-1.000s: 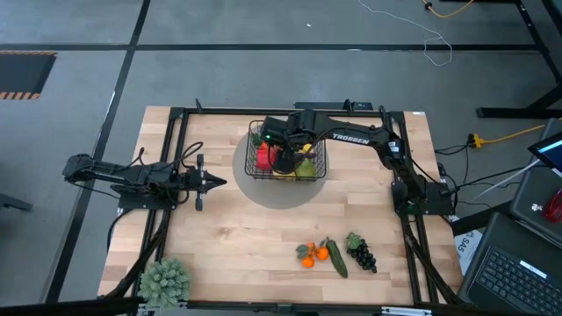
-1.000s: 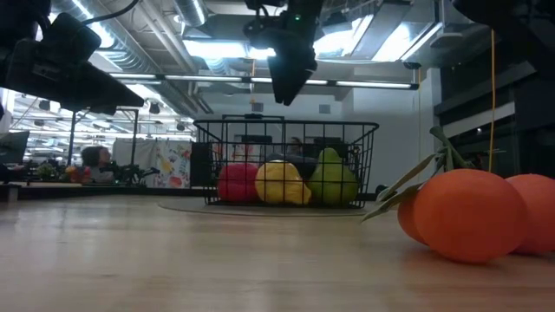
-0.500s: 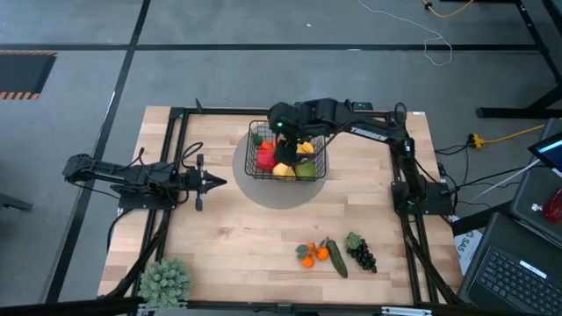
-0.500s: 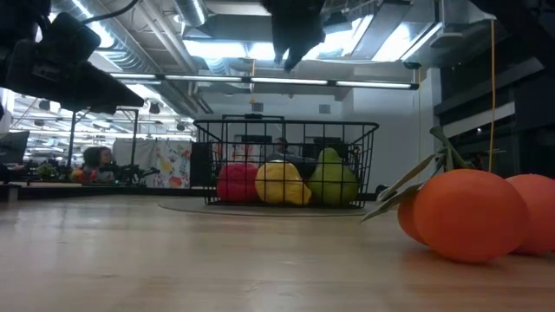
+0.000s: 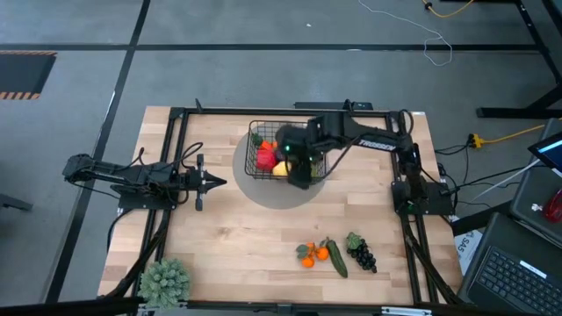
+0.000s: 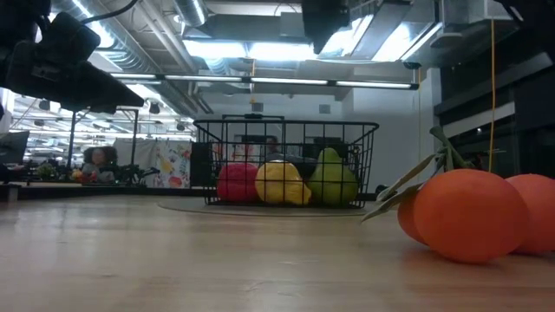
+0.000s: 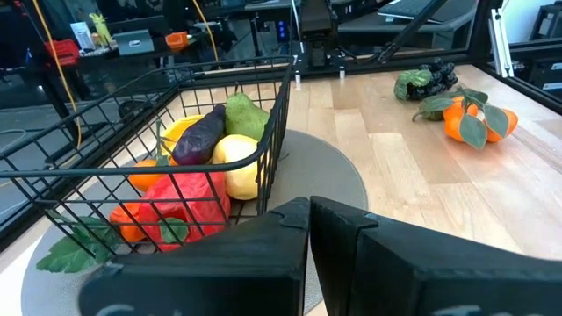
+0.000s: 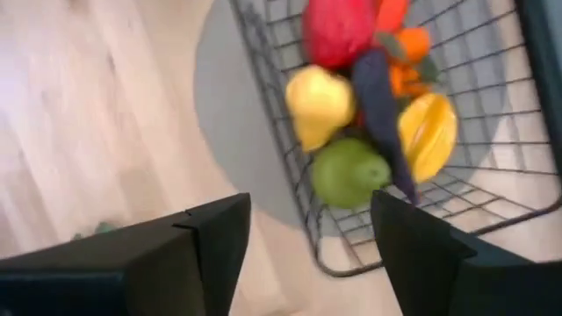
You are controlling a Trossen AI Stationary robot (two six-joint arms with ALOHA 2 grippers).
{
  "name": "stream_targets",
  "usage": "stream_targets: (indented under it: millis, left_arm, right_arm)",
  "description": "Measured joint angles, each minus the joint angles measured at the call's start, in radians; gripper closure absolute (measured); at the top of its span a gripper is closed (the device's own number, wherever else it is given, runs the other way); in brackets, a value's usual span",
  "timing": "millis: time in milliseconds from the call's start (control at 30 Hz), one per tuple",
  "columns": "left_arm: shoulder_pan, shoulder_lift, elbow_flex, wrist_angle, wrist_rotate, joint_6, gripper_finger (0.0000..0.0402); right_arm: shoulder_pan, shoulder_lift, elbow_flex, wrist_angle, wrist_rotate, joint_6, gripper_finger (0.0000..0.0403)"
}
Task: Build produce basket
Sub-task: Put the purple grapes into the black wire basket
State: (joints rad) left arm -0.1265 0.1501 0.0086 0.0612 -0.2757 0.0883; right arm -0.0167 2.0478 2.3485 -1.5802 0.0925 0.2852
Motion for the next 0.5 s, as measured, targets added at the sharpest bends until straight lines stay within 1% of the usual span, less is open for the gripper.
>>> stream_targets:
  millis: [67, 167, 367, 500]
  left_arm:
    - [0.000, 0.000, 0.000, 0.000, 0.000, 0.000, 0.0398]
    - [0.000, 0.000, 0.000, 0.000, 0.000, 0.000, 0.0398]
    - [0.000, 0.000, 0.000, 0.000, 0.000, -0.007, 0.0398]
    - [0.000, 0.000, 0.000, 0.000, 0.000, -0.008, 0.0398]
  right_arm:
    - [0.030, -0.001, -0.015, 0.009, -0.016, 0.008, 0.0182]
    - [0.080, -0.007, -0.016, 0.009, -0.071, -0.002, 0.0182]
    - [0.174, -0.012, -0.014, 0.009, -0.089, -0.028, 0.0182]
    - [0.240, -0.012, -0.014, 0.009, -0.111, 0.001, 0.0182]
